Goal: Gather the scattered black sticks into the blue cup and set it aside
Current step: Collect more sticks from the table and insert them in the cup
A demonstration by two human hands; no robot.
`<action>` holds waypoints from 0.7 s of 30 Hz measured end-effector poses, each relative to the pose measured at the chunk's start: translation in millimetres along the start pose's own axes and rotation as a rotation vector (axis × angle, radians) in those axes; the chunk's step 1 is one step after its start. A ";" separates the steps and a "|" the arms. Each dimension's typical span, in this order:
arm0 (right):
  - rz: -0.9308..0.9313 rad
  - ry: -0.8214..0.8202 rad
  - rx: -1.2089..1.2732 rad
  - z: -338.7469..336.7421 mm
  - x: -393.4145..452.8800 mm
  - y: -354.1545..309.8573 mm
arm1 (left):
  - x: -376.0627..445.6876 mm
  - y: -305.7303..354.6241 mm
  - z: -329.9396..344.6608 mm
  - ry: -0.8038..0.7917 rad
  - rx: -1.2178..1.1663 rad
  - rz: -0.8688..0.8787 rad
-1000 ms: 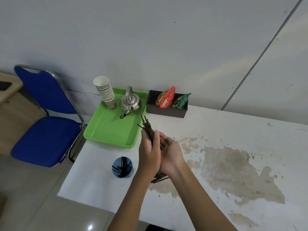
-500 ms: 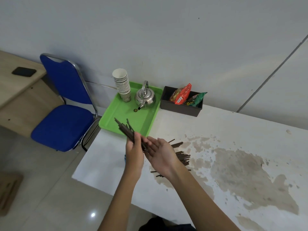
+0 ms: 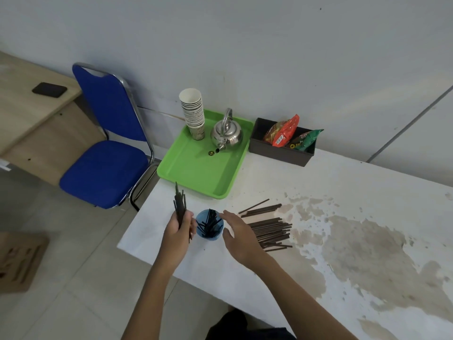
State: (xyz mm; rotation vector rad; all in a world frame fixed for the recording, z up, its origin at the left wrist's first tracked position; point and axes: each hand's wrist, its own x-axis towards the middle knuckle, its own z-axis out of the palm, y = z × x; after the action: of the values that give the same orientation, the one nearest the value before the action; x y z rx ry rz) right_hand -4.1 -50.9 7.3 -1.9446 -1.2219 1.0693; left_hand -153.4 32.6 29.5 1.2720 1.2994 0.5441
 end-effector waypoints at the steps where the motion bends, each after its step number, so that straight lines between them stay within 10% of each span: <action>1: -0.018 -0.013 -0.042 2.1 1.9 0.4 | 0.6 0.7 4.0 0.053 0.009 0.042; 10: -0.140 -0.005 -0.294 13.2 14.2 7.8 | 18.9 5.5 42.5 0.319 -0.025 0.218; 21: -0.068 -0.044 -0.188 12.0 16.2 10.7 | 41.0 -10.2 58.2 0.451 -0.298 0.043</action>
State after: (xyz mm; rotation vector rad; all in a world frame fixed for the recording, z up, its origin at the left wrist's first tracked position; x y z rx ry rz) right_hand -5.8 -39.5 -12.5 -2.0116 -1.4484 0.9984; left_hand -93.1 43.8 -8.2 0.9601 1.4909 1.0587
